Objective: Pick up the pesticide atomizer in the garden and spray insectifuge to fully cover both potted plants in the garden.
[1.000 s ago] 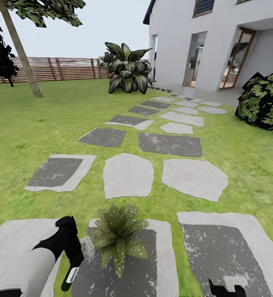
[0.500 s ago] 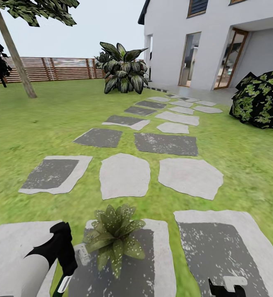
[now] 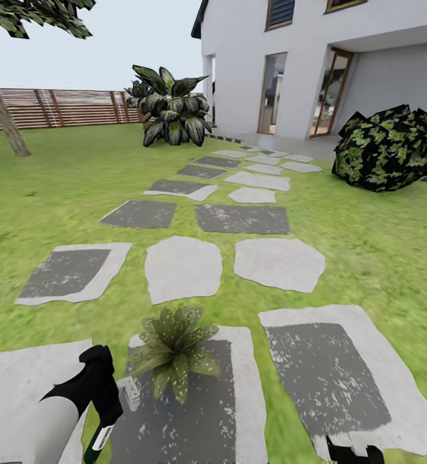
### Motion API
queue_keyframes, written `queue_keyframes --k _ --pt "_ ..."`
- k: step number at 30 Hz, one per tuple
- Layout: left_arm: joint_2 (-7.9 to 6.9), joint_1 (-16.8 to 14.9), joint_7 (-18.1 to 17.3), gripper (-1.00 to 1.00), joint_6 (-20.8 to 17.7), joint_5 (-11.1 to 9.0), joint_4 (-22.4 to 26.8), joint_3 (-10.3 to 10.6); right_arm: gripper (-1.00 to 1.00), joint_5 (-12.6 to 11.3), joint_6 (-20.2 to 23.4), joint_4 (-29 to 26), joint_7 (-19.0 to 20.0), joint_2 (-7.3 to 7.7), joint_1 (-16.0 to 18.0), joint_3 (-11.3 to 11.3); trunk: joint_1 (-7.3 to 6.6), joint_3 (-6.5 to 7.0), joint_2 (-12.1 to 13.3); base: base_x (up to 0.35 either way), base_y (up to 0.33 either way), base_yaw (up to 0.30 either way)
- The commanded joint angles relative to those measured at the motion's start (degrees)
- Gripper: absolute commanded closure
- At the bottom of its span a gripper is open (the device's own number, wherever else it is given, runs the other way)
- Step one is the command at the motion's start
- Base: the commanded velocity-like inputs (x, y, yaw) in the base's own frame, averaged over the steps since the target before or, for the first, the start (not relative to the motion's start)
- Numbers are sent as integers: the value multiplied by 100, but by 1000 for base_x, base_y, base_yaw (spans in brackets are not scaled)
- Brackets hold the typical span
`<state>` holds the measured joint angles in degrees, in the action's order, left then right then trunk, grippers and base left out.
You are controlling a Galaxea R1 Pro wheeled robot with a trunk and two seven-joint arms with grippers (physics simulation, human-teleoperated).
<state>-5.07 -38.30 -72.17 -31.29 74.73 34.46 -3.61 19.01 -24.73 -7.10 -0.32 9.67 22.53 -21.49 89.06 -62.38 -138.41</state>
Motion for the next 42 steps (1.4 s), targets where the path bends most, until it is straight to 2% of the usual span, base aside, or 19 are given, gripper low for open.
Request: queue_keyframes --k 1,11,14,22,29,34,42 --pt "-6 -1 -43 100 -64 24 18 -19 -100 59 -23 7 -3 0 6 -48 -2 -5 -2 -33 291 -300" --pt "-10 -103 -82 100 -89 24 43 0 -100 59 -23 10 -3 0 6 -48 -2 -5 -2 -4 62 -84" --pt "19 -302 -100 100 -103 24 44 1 -100 59 -23 8 -3 0 6 -48 -2 -5 -2 -2 74 0" --pt "52 -356 -104 100 -105 28 43 1 -100 66 -23 15 -3 0 6 -48 -2 -5 -2 -103 271 0" --pt "93 -370 -106 100 -111 24 178 -7 -100 59 -23 8 -3 0 6 -48 -2 -5 -2 170 224 -13" --pt "97 -357 -331 100 -108 31 378 5 -100 59 -23 11 -3 0 6 -48 -2 -5 -2 28 18 -251" --pt "85 -285 -351 100 -105 75 381 24 -100 59 -23 7 -3 0 6 -48 -2 -5 -2 1 0 -298"
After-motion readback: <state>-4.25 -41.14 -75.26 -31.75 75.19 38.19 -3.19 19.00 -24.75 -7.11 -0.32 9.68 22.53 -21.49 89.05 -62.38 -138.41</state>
